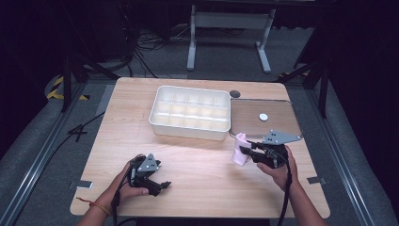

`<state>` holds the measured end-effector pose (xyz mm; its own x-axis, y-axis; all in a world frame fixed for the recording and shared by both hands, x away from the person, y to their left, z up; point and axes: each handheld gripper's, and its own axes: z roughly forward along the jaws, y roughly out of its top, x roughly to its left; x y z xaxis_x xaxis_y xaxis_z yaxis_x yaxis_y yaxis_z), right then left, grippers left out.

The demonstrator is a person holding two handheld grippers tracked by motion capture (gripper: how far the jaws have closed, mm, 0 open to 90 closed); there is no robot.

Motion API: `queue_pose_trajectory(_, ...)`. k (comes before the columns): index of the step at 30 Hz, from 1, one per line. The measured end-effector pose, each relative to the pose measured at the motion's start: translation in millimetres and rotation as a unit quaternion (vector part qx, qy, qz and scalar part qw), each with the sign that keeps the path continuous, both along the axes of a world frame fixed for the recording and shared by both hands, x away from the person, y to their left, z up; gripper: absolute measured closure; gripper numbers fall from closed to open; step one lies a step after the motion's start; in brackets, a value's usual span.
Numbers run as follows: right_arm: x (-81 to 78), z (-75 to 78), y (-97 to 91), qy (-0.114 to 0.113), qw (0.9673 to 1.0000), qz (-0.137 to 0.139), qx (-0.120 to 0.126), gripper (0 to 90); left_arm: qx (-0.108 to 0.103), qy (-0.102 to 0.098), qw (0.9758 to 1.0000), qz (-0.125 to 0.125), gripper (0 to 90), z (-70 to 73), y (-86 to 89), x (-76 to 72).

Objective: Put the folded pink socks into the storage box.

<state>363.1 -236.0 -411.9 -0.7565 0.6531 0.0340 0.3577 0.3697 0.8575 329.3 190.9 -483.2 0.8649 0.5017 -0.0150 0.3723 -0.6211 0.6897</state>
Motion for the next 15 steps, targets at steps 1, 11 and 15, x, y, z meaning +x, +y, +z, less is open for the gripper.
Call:
queue_pose_trajectory(1,-0.3,-0.1,-0.6,0.000,1.0000,-0.001,0.002,69.3,0.000,0.000,1.0000,0.000,13.3,0.0,0.0,0.0)
queue_pose_trajectory(11,-1.9,2.8,-3.0,-0.009,0.9999,-0.011,0.008,69.2,0.000,0.000,1.0000,0.003,13.4,0.0,-0.1,-0.6)
queue_pose_trajectory(15,-1.2,6.5,-2.6,-0.016,0.9998,-0.011,0.005,69.2,0.000,0.000,1.0000,0.003,13.4,0.0,0.0,-0.5)
